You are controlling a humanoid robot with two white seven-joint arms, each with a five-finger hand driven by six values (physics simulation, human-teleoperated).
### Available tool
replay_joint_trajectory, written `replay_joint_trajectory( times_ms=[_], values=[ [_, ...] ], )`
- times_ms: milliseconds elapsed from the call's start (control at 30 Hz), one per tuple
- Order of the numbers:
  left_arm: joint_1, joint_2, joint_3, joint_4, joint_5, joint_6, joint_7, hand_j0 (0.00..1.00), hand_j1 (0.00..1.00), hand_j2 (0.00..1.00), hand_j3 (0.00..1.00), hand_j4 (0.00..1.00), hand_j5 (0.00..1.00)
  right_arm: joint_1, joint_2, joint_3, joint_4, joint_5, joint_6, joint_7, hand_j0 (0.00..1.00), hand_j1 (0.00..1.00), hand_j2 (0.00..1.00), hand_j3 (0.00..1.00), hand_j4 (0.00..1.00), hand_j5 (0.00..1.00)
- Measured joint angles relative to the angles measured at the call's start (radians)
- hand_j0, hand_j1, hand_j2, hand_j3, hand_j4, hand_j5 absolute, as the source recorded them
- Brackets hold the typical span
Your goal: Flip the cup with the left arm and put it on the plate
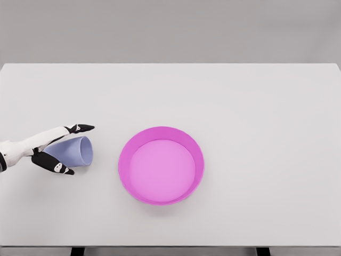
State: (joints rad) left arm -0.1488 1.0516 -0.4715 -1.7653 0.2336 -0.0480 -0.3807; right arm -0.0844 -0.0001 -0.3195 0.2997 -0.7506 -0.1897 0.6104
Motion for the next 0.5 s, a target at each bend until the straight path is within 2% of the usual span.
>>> replay_joint_trajectory(
  times_ms=[400, 500],
  values=[
    [-0.003, -0.014, 0.000, 0.000, -0.040, 0.016, -0.015, 1.00, 1.00, 1.00, 1.00, 1.00, 1.00, 0.000, 0.000, 0.000, 0.000, 0.000, 0.000, 0.000, 1.00, 1.00, 1.00, 1.00, 1.00, 1.00],
    [-0.002, -0.023, 0.000, 0.000, -0.042, 0.016, -0.014, 0.86, 0.86, 0.86, 0.86, 0.86, 0.86, 0.000, 0.000, 0.000, 0.000, 0.000, 0.000, 0.000, 1.00, 1.00, 1.00, 1.00, 1.00, 1.00]
  ],
)
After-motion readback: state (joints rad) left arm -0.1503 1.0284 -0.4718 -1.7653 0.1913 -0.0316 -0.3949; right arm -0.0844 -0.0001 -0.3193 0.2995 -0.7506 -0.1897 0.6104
